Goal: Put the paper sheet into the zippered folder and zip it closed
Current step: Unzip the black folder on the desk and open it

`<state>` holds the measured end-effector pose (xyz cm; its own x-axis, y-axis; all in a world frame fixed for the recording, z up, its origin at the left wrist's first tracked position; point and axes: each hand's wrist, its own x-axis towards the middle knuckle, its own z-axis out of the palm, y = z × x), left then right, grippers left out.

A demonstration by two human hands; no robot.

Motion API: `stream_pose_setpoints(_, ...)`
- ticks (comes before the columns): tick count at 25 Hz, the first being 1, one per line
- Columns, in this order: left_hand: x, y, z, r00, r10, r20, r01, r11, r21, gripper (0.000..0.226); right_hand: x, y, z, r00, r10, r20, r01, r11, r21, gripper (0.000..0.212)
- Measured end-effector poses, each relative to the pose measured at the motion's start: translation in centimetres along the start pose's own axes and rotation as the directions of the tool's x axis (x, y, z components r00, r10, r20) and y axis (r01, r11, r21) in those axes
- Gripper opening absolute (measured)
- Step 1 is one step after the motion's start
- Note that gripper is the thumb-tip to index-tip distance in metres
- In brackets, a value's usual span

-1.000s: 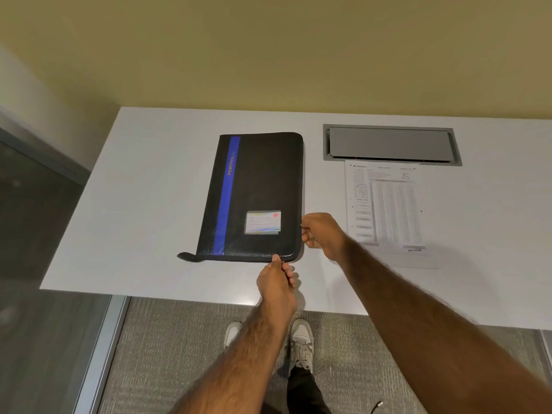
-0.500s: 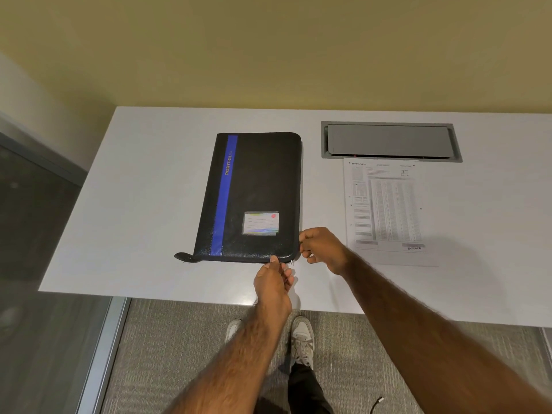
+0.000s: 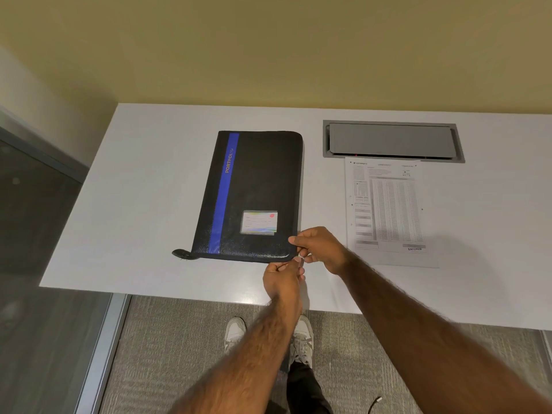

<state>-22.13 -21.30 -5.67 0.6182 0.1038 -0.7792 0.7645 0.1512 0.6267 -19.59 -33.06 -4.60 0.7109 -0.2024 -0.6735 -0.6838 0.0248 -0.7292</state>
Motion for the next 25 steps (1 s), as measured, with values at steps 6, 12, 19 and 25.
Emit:
stream_pose_setpoints(6,-0.1,-0.3,2.1,0.992,0.072,-0.104,-0.076,0.997,-0.032,0.024,0.1,-0.1,0.0,1.000,0.020,-0.001,-0.020,0.999,0.031,0.025)
stream_pose_setpoints(12,0.0,0.0,3.2,0.970,0.101,-0.222,-0.098,0.995,0.022,0.018,0.3,-0.6,0.1,0.999,0.036,-0.021,-0.037,0.998,-0.055,0.029)
stream_pose_setpoints(19,0.8,-0.3,1.6,0.969,0.116,-0.219,-0.090,0.988,0.123,0.007,0.3,-0.9,0.1,0.998,0.035,-0.047,-0.038,0.997,-0.071,0.026)
stream_pose_setpoints(25,1.3,0.7,-2.1,0.934,0.293,-0.205,-0.216,0.919,0.329,0.015,0.3,-1.2,0.7,0.999,0.027,-0.030,-0.028,0.998,-0.057,0.023)
